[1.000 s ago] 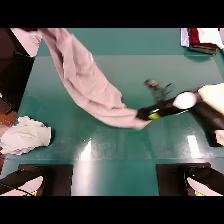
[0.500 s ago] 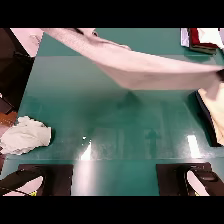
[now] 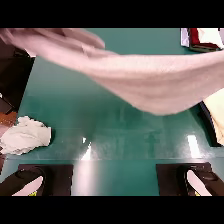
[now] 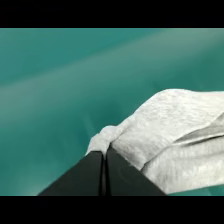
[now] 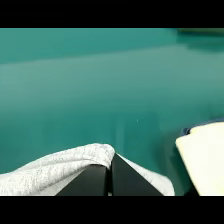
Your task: Fold the shirts.
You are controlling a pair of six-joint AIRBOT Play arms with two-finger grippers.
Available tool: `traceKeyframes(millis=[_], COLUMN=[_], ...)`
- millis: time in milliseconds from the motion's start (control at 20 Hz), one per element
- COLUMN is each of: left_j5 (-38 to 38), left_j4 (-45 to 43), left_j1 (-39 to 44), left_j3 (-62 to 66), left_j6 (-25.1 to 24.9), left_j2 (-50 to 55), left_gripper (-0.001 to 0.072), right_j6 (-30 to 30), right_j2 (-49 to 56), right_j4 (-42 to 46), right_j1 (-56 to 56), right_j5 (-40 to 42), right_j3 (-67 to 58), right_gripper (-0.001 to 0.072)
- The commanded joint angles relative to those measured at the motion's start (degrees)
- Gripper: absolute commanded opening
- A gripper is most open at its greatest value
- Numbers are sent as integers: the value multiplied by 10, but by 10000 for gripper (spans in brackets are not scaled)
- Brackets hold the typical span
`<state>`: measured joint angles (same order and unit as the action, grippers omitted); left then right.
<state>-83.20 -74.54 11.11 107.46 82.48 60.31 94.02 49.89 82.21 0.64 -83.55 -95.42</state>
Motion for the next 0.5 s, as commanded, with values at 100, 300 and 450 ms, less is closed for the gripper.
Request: traceKeyframes(millis=[100,300,450], left_j5=[113,322,373], left_j4=[12,-45,-131], left_j1=[0,0,0], left_j3=[-372,-577,-595], left_j6=[1,24,76], left_j2=[-4,-4,-1], left_gripper=[21,21,21], right_j6=[-37,-52,-57], right_j2=[179,281,296], right_j4=[-1,1,5], right_j1=[74,116,144], right_j5=[-50,41,46], right_j3=[53,126,169], right_gripper=[11,11,11])
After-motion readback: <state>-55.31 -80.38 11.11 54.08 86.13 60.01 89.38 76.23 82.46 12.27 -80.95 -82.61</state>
